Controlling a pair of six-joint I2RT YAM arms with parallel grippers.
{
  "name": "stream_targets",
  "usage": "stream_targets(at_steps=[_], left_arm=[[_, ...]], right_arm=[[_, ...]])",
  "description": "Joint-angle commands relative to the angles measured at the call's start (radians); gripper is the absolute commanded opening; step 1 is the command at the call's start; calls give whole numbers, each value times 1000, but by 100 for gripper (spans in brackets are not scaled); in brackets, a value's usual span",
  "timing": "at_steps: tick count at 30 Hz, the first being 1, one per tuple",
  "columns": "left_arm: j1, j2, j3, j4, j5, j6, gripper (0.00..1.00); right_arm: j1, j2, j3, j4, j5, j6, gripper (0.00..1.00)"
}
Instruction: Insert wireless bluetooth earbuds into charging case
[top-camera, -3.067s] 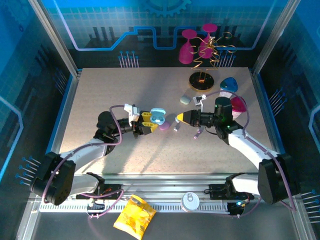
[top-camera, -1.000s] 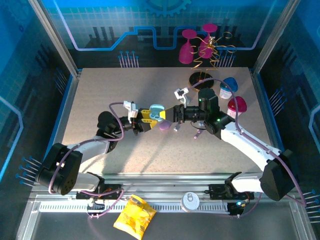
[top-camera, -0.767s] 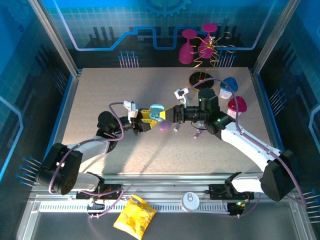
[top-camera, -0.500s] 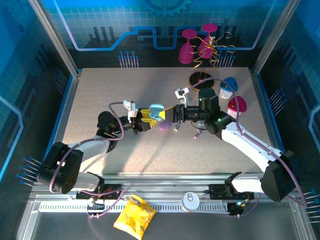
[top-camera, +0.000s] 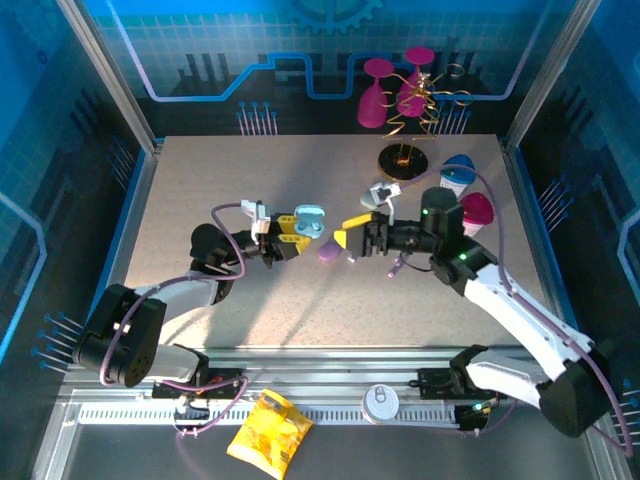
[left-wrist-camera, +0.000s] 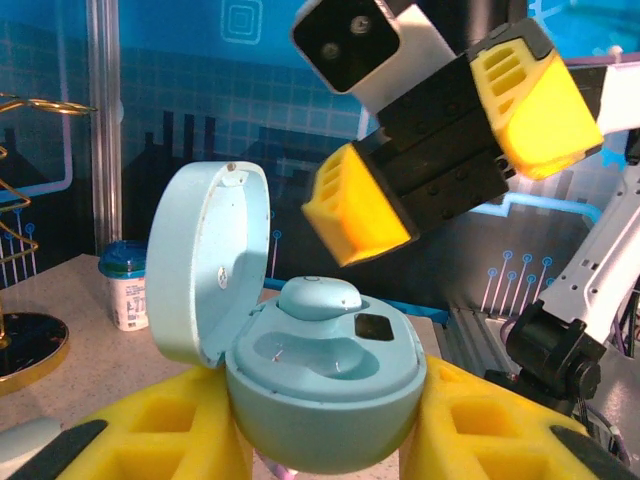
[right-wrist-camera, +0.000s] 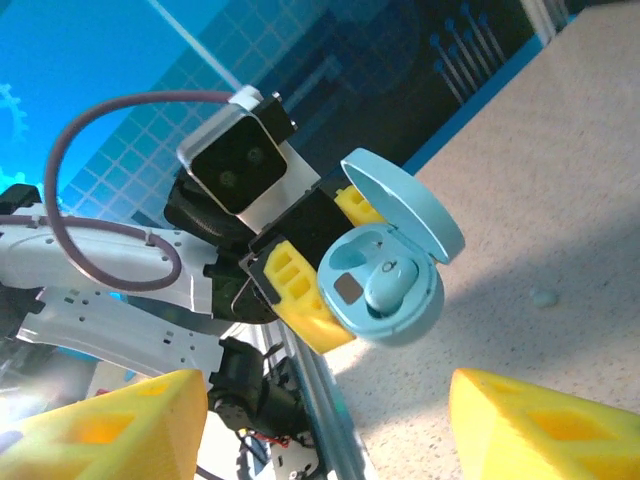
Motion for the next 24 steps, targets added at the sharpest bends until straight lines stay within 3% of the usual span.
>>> stream_targets(at_steps=[1,7,16,24], left_arm=[[16,-41,-7,25,21,15,30],[20,-47,9,11,12,16,30],[32,-18,63,-1,47,25,30],[37,-24,45,-6,44,48,30]], right_arm=[[-56,-69,-47,-68,57,-74,66],[-214,-57,-51,-350,276,-151,64],[-191,272,151,-715,776,-387,61],[-149,573,342,-886,975,-484,48]])
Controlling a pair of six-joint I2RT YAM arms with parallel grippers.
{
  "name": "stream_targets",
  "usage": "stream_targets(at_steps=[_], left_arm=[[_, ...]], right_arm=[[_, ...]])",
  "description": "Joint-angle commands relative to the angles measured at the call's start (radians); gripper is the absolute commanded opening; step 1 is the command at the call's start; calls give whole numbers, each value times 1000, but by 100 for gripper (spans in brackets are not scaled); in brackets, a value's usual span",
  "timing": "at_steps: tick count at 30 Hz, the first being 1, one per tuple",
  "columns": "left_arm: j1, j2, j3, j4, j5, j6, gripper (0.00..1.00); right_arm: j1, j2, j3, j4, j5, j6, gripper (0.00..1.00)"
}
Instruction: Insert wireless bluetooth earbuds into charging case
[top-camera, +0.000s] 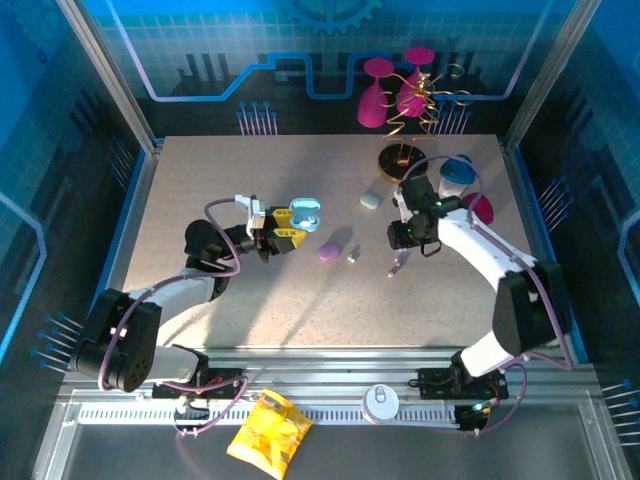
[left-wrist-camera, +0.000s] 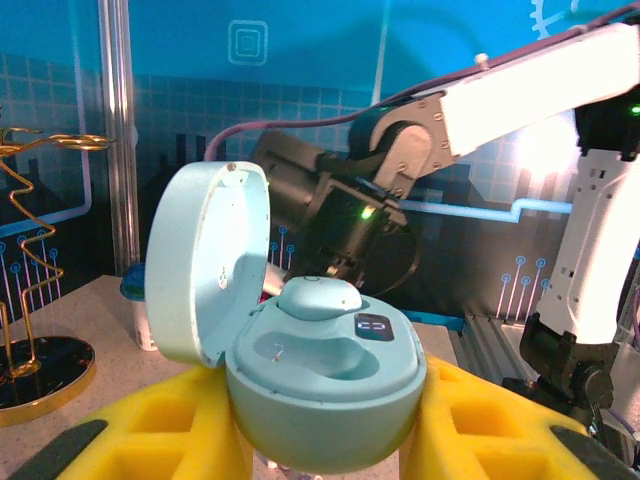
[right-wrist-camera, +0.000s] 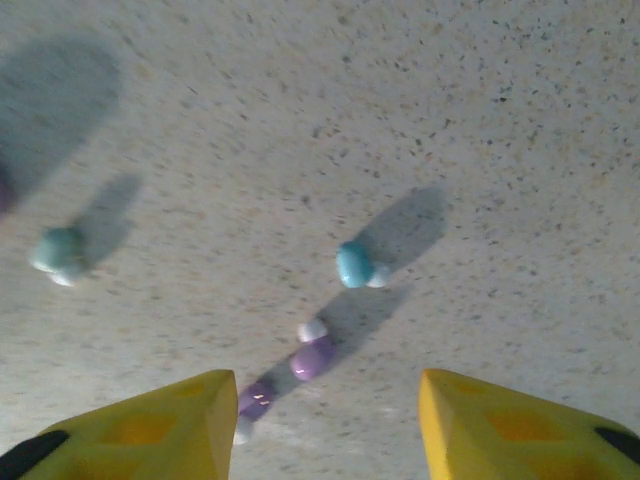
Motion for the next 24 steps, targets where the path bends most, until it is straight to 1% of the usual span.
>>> stream_targets(at_steps=[1,4,12,19,24], left_arm=[[8,1,10,19,26,36,30],[8,-3,9,19,25,37,30],[10,-20,4,5,25,48,30],[11,-33,3,-11,28,58,31],[12,-20,0,11,28,46,31]], right_arm=[[23,93,86,-137,133,-65,45],[33,165,136,-159,143,-76,40],[61,314,220,-193,169,-93,35],[68,382,258,-200,160,-103,32],[68,427,286,-209,169,-112,29]])
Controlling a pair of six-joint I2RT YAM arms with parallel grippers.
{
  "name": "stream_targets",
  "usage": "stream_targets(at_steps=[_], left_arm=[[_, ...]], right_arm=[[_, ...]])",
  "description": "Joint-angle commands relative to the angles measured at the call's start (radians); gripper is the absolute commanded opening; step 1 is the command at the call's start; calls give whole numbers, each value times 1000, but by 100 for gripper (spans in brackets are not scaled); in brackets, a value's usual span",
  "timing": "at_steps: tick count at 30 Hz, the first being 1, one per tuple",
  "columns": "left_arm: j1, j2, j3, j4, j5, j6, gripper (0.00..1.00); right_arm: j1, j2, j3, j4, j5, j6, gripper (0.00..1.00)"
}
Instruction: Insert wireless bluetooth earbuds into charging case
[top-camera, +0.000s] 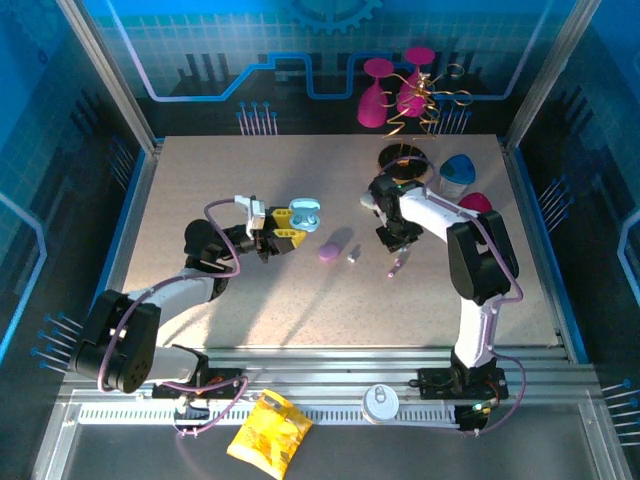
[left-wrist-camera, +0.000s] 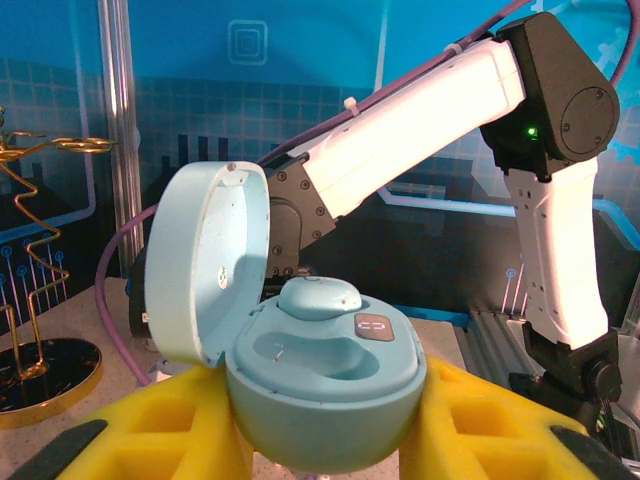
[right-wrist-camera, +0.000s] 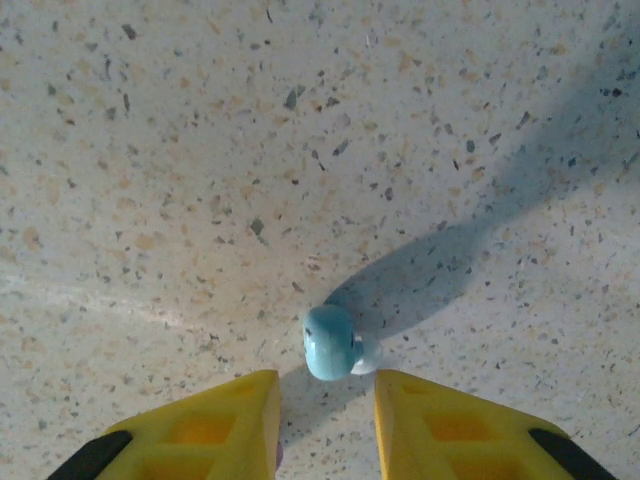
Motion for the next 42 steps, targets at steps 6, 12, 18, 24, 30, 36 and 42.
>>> stream_targets(at_steps=[6,12,18,24,30,36,42], left_arm=[[9,-16,-5,24,26,21,31],[10,-19,-8,24,26,24,31],[9,-20,-13,28,26,21,31],[9,-20,-16,29,21,21,31],[10,-18,-15,29,21,19,31],[9,-11,-17,33,21,19,30],[8,5,-14,48,24,12,30]], right_arm=[[14,63,38,-39,19,-19,27],[12,79,38,-37,27,-19,23],[7,68,27,-30,24,-18,17],[-2,-29,-8,6,-57,-6,16],[-49,-176,-96,78,-309,40,16],[-110,-346,-252,213,-665,145,18],[-138,-460,-379,371,-965,295,17]])
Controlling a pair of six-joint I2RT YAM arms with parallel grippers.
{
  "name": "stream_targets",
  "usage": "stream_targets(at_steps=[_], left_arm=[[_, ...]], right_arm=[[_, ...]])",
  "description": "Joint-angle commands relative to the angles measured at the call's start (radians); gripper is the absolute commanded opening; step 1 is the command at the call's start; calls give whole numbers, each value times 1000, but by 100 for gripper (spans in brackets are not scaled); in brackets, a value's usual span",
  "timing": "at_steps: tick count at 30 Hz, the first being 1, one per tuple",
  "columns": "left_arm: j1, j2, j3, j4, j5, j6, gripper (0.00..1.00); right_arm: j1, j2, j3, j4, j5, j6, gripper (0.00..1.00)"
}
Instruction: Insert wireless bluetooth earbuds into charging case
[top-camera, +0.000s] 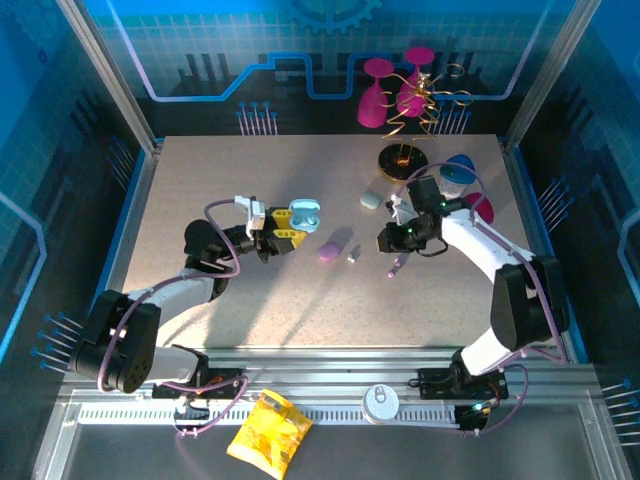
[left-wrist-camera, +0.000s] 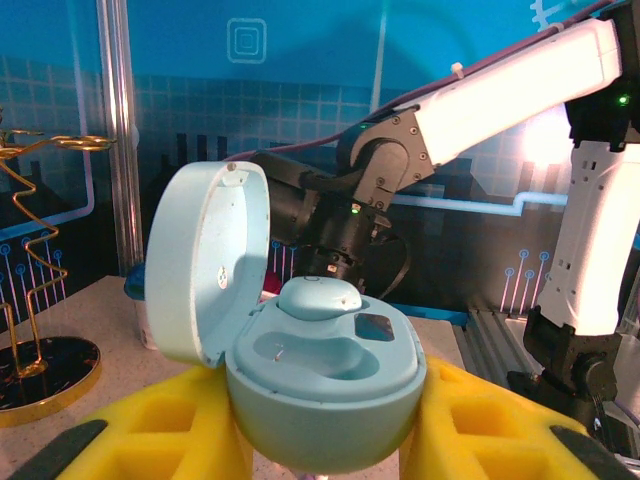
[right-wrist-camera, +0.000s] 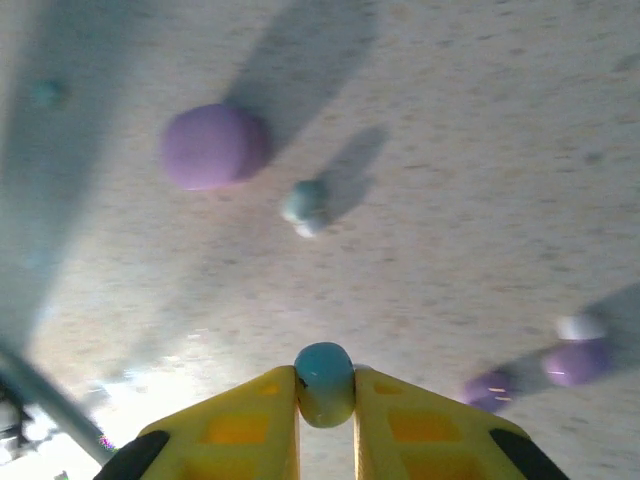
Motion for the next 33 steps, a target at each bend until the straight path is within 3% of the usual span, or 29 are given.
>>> stream_targets(at_steps=[1,9,21,33], left_arm=[[8,7,-10,50,22,11,30],[7,18,-11,57,20,10,30],[8,116,15,88,4,34,30],[8,212,62,122,-11,65,28]], right_arm=[[-14,-60,-56,130,-261,129,17],[-18,-143,-139,321,-453,335,16],[14,-230,-180,506,-491,527,16],[99,-265,-138,595,-478,582,16]])
